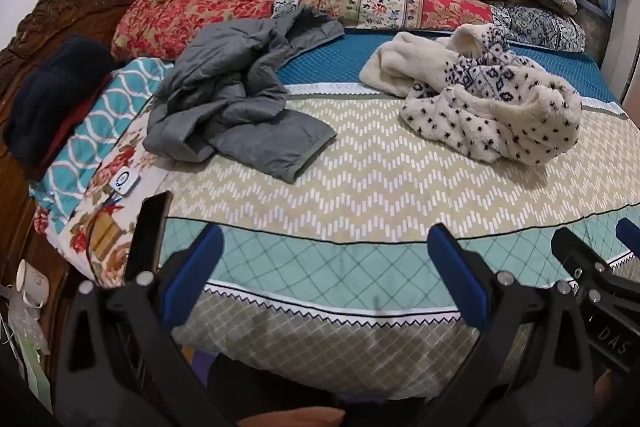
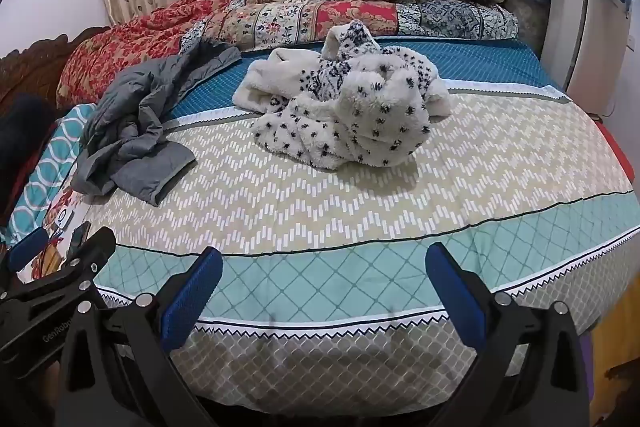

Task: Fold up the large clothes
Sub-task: 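Move both grippers toward the cream patterned sweater on the bed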

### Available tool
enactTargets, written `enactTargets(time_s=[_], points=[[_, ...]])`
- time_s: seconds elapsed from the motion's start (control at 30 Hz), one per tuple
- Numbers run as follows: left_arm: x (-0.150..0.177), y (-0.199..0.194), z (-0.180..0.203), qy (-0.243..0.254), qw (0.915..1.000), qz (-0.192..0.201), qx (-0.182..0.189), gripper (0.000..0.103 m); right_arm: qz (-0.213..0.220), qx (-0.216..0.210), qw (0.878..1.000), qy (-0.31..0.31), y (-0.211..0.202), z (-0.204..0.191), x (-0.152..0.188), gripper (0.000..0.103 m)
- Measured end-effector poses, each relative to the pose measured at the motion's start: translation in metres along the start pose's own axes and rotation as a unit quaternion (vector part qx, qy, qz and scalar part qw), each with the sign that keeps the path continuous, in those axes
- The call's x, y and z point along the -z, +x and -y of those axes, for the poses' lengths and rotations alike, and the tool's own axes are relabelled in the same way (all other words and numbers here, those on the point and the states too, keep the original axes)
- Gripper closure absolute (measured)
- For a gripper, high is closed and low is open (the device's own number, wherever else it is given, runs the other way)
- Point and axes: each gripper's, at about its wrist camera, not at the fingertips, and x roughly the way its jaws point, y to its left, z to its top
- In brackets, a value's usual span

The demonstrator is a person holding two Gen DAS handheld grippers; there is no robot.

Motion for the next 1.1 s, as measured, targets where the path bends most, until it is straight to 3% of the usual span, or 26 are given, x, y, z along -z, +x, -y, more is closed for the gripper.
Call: enactTargets(time_s=[0.3,0.8,1.1], points=[[0.005,0.005,0.009,0.008,1.0,-0.003,0.004,0.005,0.001,0.005,1.0,0.005,-0.001,0.002,0.001,0.091],[0.023,0.026,0.026,0.035,0.9954,-0.085,0.026,0.005,-0.037,0.009,0.998,0.052,0.014,0.034,0.011,0.091],[0.026,0.022,0.034,0.051,0.995,-0.082,0.025,0.005,-0.053,0.0,0.997,0.065,0.021,0.041,0.016,0.091]])
